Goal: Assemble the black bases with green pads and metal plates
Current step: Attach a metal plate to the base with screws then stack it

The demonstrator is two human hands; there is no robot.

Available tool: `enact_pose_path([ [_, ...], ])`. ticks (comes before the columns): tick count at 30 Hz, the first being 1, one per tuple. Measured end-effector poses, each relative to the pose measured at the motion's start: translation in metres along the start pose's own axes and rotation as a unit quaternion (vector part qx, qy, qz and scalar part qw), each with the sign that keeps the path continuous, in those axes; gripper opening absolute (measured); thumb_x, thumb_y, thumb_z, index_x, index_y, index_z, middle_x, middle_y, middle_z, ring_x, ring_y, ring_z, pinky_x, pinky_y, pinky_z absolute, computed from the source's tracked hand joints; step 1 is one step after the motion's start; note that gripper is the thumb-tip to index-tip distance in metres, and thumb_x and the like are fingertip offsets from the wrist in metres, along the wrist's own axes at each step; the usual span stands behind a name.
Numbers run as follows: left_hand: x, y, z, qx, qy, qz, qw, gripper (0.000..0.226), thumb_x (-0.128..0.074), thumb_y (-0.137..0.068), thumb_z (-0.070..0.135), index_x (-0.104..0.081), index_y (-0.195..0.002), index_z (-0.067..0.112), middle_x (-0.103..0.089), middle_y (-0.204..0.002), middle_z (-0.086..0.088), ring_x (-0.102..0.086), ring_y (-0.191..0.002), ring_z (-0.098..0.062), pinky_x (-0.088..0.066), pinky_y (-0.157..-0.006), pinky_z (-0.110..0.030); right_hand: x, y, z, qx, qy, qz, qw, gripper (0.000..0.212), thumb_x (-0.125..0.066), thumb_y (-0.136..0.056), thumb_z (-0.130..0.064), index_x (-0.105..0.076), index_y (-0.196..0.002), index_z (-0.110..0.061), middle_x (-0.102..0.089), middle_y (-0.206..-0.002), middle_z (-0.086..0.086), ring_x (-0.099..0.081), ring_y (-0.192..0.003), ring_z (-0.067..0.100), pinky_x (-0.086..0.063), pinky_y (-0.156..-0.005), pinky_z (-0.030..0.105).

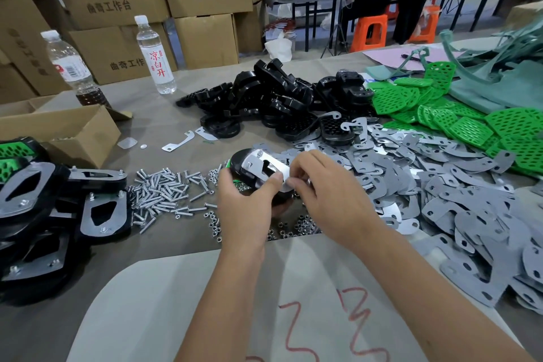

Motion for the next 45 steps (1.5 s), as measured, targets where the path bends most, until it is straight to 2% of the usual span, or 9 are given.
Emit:
enact_pose_path([
  [8,-0.009,0.006,0.014,-0.061,-0.084,-0.018,0.994,0.037,-0.073,-0.075,0.042,-0.057,-0.107,0.032,-0.074,-0.097,0.011,-0.073,-0.095,-0.016,-0.06,-0.088,-0.054,-0.011,0.001,0.004,-0.031,0.096,-0.051,0.994,0.031,-0.026,-0.106,-0.04,-0.041,-0.091,-0.018,-0.036,-0.092,-0.003,-0.044,-0.065,0.023,-0.032,-0.055,0.039],
  [14,-0.011,0.004,0.007,-0.019,-0.048,-0.026,0.998,0.032,-0.064,-0.078,0.03,-0.057,-0.109,0.025,-0.074,-0.106,-0.003,-0.071,-0.104,-0.031,-0.057,-0.093,-0.059,-0.006,0.0,0.006,-0.053,0.092,-0.009,0.994,0.044,-0.032,-0.105,-0.047,-0.048,-0.077,-0.016,-0.04,-0.086,-0.004,-0.043,-0.068,0.021,-0.033,-0.058,0.038],
  [17,-0.008,0.002,0.005,-0.015,-0.047,-0.015,0.999,0.032,-0.064,-0.075,0.031,-0.058,-0.106,0.026,-0.075,-0.104,-0.001,-0.071,-0.102,-0.03,-0.057,-0.091,-0.06,-0.005,0.0,0.006,-0.055,0.083,-0.019,0.995,0.043,-0.032,-0.105,-0.049,-0.055,-0.087,-0.019,-0.044,-0.089,-0.006,-0.049,-0.073,0.02,-0.04,-0.063,0.04],
  [21,-0.002,-0.001,0.005,-0.019,-0.048,0.005,0.999,0.035,-0.067,-0.072,0.032,-0.058,-0.105,0.025,-0.074,-0.104,-0.001,-0.071,-0.102,-0.03,-0.057,-0.091,-0.06,-0.015,0.001,0.003,-0.031,0.092,-0.061,0.993,0.021,-0.033,-0.107,-0.038,-0.04,-0.096,-0.023,-0.04,-0.094,-0.005,-0.047,-0.069,0.024,-0.039,-0.059,0.041],
  [27,-0.003,0.003,0.008,-0.04,-0.066,0.007,0.997,0.035,-0.068,-0.073,0.032,-0.058,-0.105,0.024,-0.073,-0.104,0.0,-0.071,-0.101,-0.027,-0.058,-0.092,-0.057,-0.011,0.0,0.007,-0.04,0.092,-0.03,0.995,0.034,-0.037,-0.107,-0.044,-0.043,-0.082,-0.022,-0.042,-0.091,-0.003,-0.047,-0.072,0.023,-0.034,-0.058,0.037],
  [33,0.003,0.002,0.015,-0.066,-0.087,0.011,0.994,0.029,-0.067,-0.073,0.033,-0.055,-0.099,0.026,-0.071,-0.091,0.01,-0.069,-0.091,-0.017,-0.058,-0.089,-0.053,-0.017,0.003,0.004,-0.014,0.079,-0.06,0.995,0.026,-0.036,-0.108,-0.036,-0.046,-0.088,-0.022,-0.041,-0.092,-0.006,-0.049,-0.07,0.023,-0.045,-0.062,0.042],
  [39,0.003,-0.002,0.012,-0.041,-0.023,0.01,0.999,0.025,-0.07,-0.074,0.029,-0.06,-0.096,0.033,-0.074,-0.102,0.0,-0.072,-0.101,-0.031,-0.062,-0.083,-0.055,-0.006,0.0,0.008,-0.048,0.055,-0.009,0.997,0.035,-0.045,-0.106,-0.044,-0.051,-0.079,-0.023,-0.048,-0.083,-0.007,-0.048,-0.074,0.017,-0.038,-0.064,0.038],
  [42,0.016,-0.005,0.018,-0.055,-0.001,0.055,0.997,0.031,-0.069,-0.075,0.027,-0.059,-0.104,0.033,-0.073,-0.109,0.0,-0.072,-0.102,-0.031,-0.061,-0.087,-0.054,-0.018,0.004,0.001,-0.004,0.007,-0.108,0.994,0.013,-0.057,-0.101,-0.038,-0.057,-0.092,-0.028,-0.05,-0.097,-0.008,-0.051,-0.088,0.016,-0.046,-0.078,0.041],
  [45,0.029,-0.01,0.017,-0.041,0.057,0.083,0.994,0.038,-0.067,-0.076,0.019,-0.057,-0.112,0.024,-0.072,-0.112,-0.01,-0.075,-0.09,-0.038,-0.062,-0.066,-0.038,-0.041,0.011,-0.005,0.031,0.045,-0.226,0.973,0.009,-0.068,-0.096,-0.032,-0.064,-0.103,-0.028,-0.049,-0.103,-0.007,-0.046,-0.101,0.015,-0.045,-0.089,0.042],
])
Point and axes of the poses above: each hand's wrist, its own y-axis away from the middle knuckle, its own x-axis out of the back of the hand, z = x × y, the point moved 9 cm from there along -y, towards the middle knuckle
